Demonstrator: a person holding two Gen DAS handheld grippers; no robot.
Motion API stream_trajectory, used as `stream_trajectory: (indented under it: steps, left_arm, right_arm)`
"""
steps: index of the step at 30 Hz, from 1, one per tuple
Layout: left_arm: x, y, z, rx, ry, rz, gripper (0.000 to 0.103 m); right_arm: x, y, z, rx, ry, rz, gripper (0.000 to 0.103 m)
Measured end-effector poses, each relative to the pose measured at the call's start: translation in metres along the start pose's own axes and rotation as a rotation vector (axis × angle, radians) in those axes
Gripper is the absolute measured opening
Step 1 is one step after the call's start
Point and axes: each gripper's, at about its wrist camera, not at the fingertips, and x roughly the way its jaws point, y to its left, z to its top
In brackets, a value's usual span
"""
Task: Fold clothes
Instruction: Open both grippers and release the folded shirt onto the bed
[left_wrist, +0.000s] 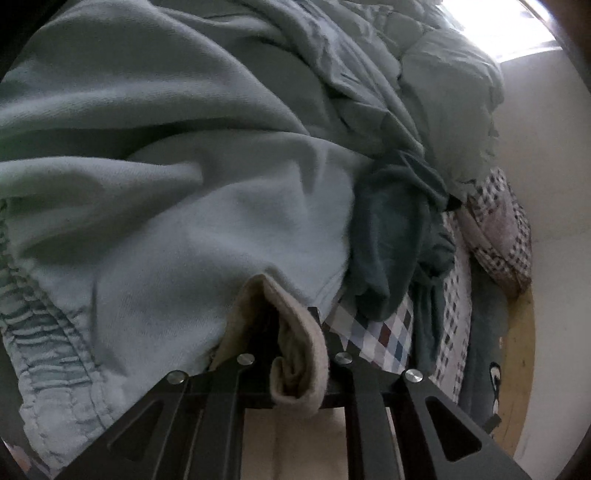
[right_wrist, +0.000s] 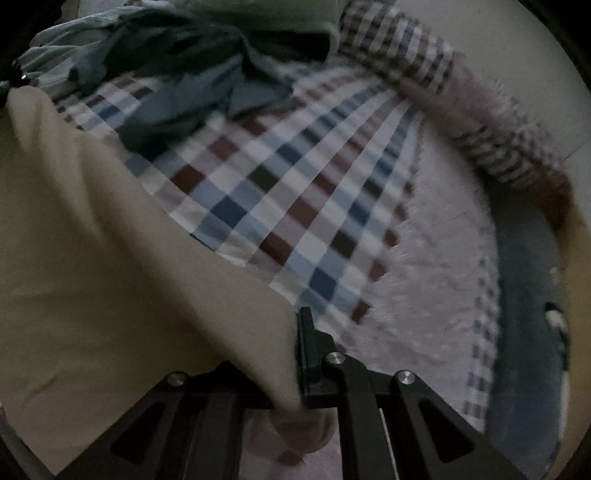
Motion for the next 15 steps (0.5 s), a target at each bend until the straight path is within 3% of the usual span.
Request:
stream_trajectory:
  steps: [2,3,4,5,6,8,10,12,15]
  left_arm:
    - [-0.008,0.0,-0.003,0.02,-0.004,-0.021,0.015]
    - [-0.014,0.0,-0.004,0.028,-0.008,-0.033,0.016]
    - [-0.021,-0.001,-0.006,0.036,-0.02,-0.039,0.021]
    - [-0.032,-0.002,-0.007,0.044,-0.058,-0.026,0.032]
    - [-0.046,-0.002,-0.009,0.048,-0.114,-0.013,0.037]
    - [-0.079,0.004,-0.01,0.04,-0.221,-0.062,0.054]
    - [-0.098,0.01,-0.012,0.04,-0.278,-0.092,0.061]
    - [-0.108,0.012,-0.015,0.073,-0.287,-0.11,0.061]
    - [-0.103,0.005,-0.023,0.158,-0.233,-0.118,0.061]
  right_arm:
    - [0.009,-0.005,-0.002,0.03,-0.002,0.022,0.018]
    - [0.012,-0.01,-0.004,0.056,-0.011,0.022,0.032]
    - [0.012,-0.016,-0.006,0.087,-0.023,0.009,0.043]
    - [0.011,-0.024,-0.01,0.126,-0.041,-0.011,0.057]
    - [0.009,-0.033,-0.013,0.168,-0.06,-0.032,0.063]
    - [0.005,-0.045,-0.02,0.242,-0.076,-0.135,0.063]
    - [-0.002,-0.056,-0.028,0.308,-0.09,-0.235,0.064]
    - [-0.015,-0.059,-0.036,0.36,-0.141,-0.248,0.064]
    - [-0.034,-0.052,-0.043,0.394,-0.206,-0.161,0.064]
